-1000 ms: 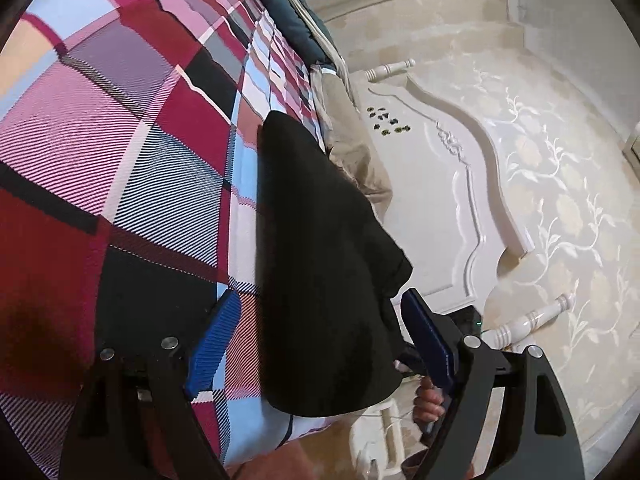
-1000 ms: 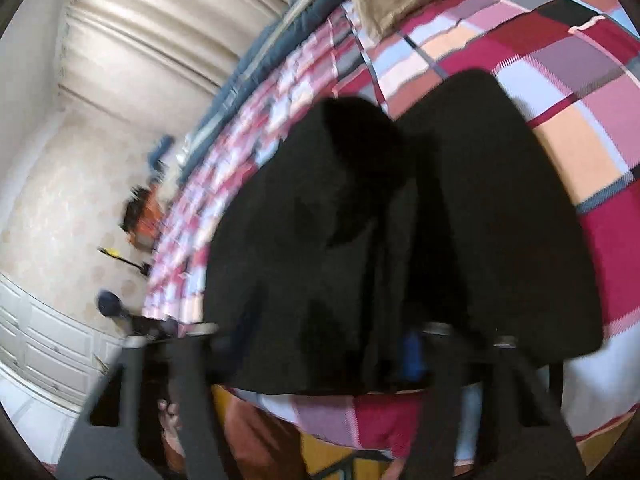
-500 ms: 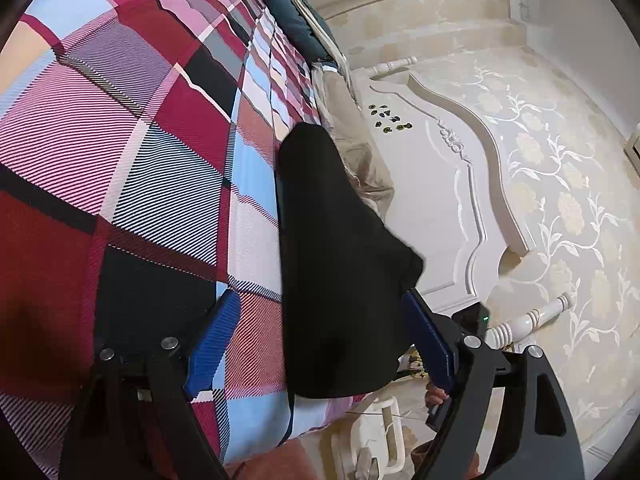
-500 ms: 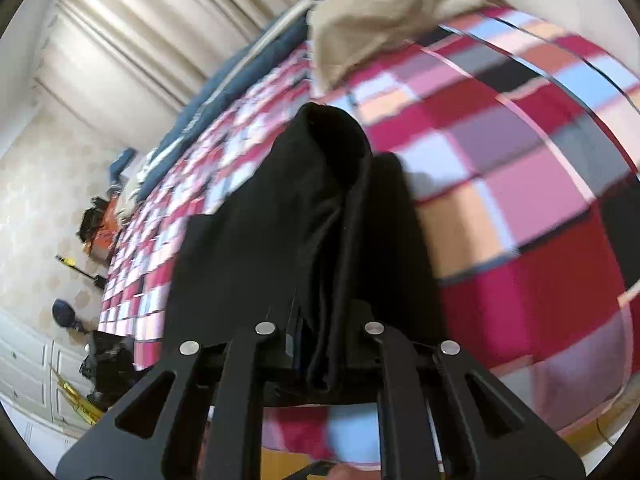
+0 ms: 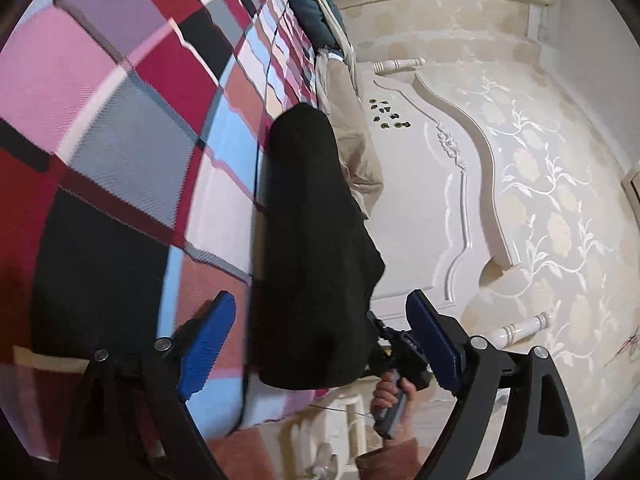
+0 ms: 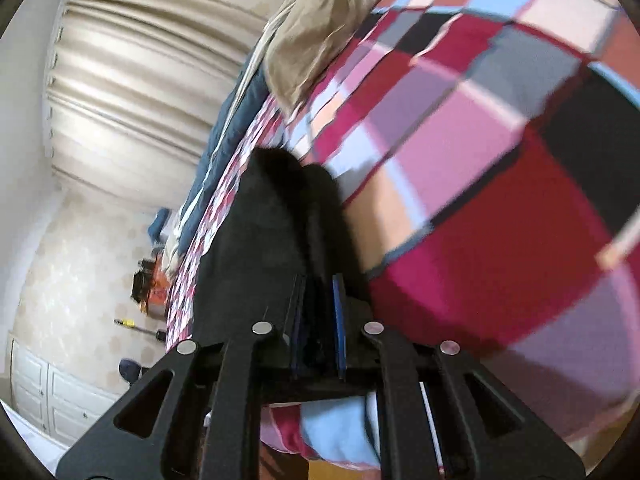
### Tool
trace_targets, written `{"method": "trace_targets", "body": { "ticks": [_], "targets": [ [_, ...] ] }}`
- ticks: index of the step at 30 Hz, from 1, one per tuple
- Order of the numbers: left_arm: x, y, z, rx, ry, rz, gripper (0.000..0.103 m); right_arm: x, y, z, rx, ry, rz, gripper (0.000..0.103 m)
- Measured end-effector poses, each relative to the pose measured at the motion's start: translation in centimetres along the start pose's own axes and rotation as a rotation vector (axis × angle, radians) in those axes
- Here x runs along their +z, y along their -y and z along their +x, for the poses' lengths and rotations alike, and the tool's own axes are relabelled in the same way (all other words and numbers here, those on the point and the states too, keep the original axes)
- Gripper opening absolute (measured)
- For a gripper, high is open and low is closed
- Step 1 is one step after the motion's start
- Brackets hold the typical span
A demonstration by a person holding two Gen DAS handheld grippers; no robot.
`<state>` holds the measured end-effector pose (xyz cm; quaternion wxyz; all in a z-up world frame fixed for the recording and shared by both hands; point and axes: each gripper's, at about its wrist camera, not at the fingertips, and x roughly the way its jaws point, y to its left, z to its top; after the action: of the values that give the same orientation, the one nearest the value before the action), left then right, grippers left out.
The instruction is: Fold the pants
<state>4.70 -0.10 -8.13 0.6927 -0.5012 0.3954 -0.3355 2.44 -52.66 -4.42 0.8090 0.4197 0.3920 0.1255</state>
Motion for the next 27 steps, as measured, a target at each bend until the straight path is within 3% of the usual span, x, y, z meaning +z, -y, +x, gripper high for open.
{"method": "trace_targets", "body": {
  "ticks": [2,3,4,6,7,11,19,24,27],
  "targets": [
    [-0.1,0.0,0.4,-0.019,-0.016,-0.018,0.086,0.0,1.0,-1.1,-0.097,0.012,0.003,0.019],
    [-0.2,0.0,0.6,-0.024,-0.022,-0.024,0.086,-0.2,1.7,-1.8,-0.066,0.011,0.032,0.027],
    [-0.3,0.0,1.0,-0.027,-0.032,-0.028,0.086,-0.4,2.0,-2.2,-0.023,0.015,0.061,0.044],
    [-0.3,0.1,1.3,-0.020,-0.043,-0.016,0.086,-1.0,2.5,-3.2,0.062,0.045,0.114,0.066],
    [-0.4,0.1,1.4,-0.015,-0.048,-0.007,0.086,-1.1,2.3,-3.4,0.080,0.049,0.114,0.070],
    [-0.3,0.3,1.9,-0.005,-0.052,0.001,0.087,-1.7,1.7,-2.2,0.147,0.013,0.117,0.077],
    [-0.2,0.7,2.6,0.022,-0.066,0.004,0.087,-2.0,-1.8,1.1,0.114,-0.079,0.027,0.084],
    [0.0,1.0,3.3,0.090,-0.090,0.007,0.085,-2.1,-2.9,2.0,0.074,-0.126,-0.015,0.086],
    [0.2,1.0,2.9,0.144,-0.091,-0.045,0.085,-2.0,-2.6,1.6,0.096,-0.138,0.007,0.085]
  ]
}}
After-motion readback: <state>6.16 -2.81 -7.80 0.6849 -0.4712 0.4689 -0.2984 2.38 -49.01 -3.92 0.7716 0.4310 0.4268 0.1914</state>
